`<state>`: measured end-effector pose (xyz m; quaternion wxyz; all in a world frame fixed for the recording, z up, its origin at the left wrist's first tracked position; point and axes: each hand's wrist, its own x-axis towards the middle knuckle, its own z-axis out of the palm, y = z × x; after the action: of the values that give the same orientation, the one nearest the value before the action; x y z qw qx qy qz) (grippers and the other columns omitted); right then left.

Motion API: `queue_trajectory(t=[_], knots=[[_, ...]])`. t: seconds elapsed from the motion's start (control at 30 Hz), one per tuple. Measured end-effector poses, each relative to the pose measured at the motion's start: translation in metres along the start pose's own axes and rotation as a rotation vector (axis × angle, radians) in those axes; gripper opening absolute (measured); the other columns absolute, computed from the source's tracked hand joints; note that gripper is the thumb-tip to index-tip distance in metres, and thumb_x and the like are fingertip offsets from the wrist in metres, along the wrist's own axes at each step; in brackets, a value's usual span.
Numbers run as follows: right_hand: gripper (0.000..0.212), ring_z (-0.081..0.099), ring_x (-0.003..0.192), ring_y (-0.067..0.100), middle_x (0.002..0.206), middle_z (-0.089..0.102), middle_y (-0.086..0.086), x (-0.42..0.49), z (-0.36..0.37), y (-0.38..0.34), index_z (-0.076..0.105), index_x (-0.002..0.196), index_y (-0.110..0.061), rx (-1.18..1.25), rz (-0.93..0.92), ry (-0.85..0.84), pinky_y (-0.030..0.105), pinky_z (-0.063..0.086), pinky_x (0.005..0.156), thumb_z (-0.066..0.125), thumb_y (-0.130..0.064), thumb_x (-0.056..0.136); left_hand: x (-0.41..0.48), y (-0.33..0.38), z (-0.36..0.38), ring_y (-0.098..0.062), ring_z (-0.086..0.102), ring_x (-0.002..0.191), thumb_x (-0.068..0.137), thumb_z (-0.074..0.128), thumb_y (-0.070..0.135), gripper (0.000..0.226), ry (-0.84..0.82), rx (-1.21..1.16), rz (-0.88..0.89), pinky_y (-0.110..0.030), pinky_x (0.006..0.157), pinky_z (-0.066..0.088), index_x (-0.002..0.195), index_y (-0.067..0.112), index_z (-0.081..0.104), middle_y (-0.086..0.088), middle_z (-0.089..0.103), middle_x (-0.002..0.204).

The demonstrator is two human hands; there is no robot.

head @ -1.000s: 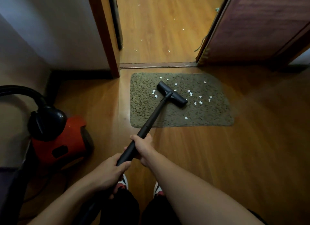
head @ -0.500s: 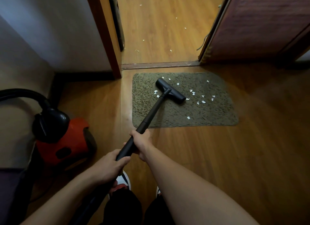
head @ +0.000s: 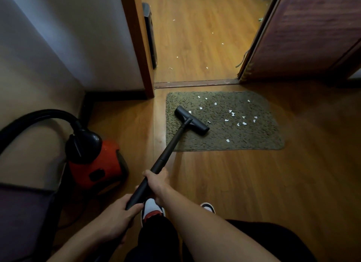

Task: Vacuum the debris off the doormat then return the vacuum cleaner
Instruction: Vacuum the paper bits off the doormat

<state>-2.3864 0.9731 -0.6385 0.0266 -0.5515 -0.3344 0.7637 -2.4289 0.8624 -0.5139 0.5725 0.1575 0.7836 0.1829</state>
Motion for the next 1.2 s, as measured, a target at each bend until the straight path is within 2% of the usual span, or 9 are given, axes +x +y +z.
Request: queue_trajectory(t=[0.27,0.4,0.5,0.6,0.8,0.9,1.03,1.1,1.2], knots=[[0.048,0.073,0.102,0.038,0.119,0.062,0.014,-0.012,0.013,0.016,0.041,0.129,-0.02,-0.044,-0.017,-0.045,0.055,0.064,0.083,0.069,-0.023,0.09,-0.015,-0.021,-0.004,-0.009,0.051,0.04,0.102,0.047,0.033,0.026,0.028,0.003,0.021,-0.023,0.043,0.043,0.127,0.026,0.044,-0.005,0.052,0.072],[0.041,0.073,0.101,0.039,0.114,0.063,0.015,-0.002,0.008,0.006,0.044,0.123,-0.019,-0.057,-0.032,-0.027,0.055,0.063,0.085,0.069,-0.023,0.091,-0.005,-0.012,-0.003,-0.01,0.052,0.039,0.103,0.045,0.035,0.024,0.037,0.002,0.014,-0.025,0.041,0.043,0.126,0.029,0.043,-0.006,0.054,0.072],[0.037,0.071,0.097,0.033,0.108,0.063,0.013,0.012,0.002,-0.005,0.046,0.123,-0.017,-0.098,-0.059,-0.007,0.048,0.063,0.084,0.068,-0.022,0.094,0.007,-0.002,-0.002,-0.013,0.051,0.038,0.103,0.046,0.034,0.018,0.043,-0.022,0.019,-0.026,0.04,0.044,0.12,0.027,0.046,-0.008,0.051,0.073],[0.039,0.07,0.094,0.029,0.11,0.064,0.012,0.024,-0.001,-0.014,0.046,0.125,-0.017,-0.113,-0.082,-0.004,0.043,0.064,0.075,0.069,-0.023,0.093,0.018,0.008,-0.003,-0.014,0.052,0.039,0.102,0.047,0.034,0.016,0.043,-0.041,0.016,-0.026,0.039,0.045,0.118,0.029,0.046,-0.01,0.052,0.076],[0.04,0.074,0.097,0.039,0.113,0.068,0.018,0.043,-0.001,-0.024,0.048,0.12,-0.02,-0.063,-0.094,0.02,0.056,0.064,0.08,0.071,-0.025,0.087,0.037,0.022,-0.006,-0.017,0.051,0.039,0.102,0.047,0.032,0.012,0.053,-0.013,0.051,-0.027,0.038,0.046,0.113,0.028,0.046,-0.011,0.052,0.071],[0.043,0.076,0.089,0.037,0.112,0.068,0.019,0.05,-0.006,-0.03,0.048,0.123,-0.018,-0.016,-0.1,0.01,0.052,0.065,0.077,0.071,-0.024,0.088,0.043,0.03,-0.007,-0.017,0.051,0.037,0.102,0.048,0.03,0.008,0.051,0.003,0.087,-0.027,0.037,0.046,0.108,0.025,0.048,-0.009,0.053,0.066],[0.038,0.073,0.056,0.026,0.108,0.066,0.018,0.056,-0.018,-0.046,0.046,0.126,-0.014,0.04,-0.11,0.005,0.037,0.064,0.059,0.067,-0.015,0.094,0.056,0.044,-0.005,-0.013,0.05,0.04,0.102,0.048,0.029,0.011,0.064,0.069,0.131,-0.026,0.042,0.044,0.11,0.021,0.049,-0.007,0.053,0.07],[0.038,0.073,0.057,0.026,0.111,0.067,0.018,0.058,-0.024,-0.055,0.046,0.127,-0.014,0.043,-0.115,0.013,0.036,0.063,0.058,0.067,-0.014,0.095,0.064,0.051,-0.004,-0.013,0.051,0.044,0.102,0.048,0.031,0.017,0.066,0.097,0.136,-0.027,0.045,0.044,0.114,0.019,0.048,-0.007,0.053,0.073],[0.036,0.075,0.06,0.027,0.111,0.067,0.017,0.064,-0.029,-0.063,0.048,0.126,-0.015,0.058,-0.112,0.029,0.037,0.064,0.061,0.066,-0.014,0.094,0.073,0.061,-0.001,-0.014,0.053,0.039,0.103,0.046,0.031,0.022,0.046,0.057,0.111,-0.027,0.039,0.046,0.121,0.02,0.043,-0.01,0.053,0.071]])
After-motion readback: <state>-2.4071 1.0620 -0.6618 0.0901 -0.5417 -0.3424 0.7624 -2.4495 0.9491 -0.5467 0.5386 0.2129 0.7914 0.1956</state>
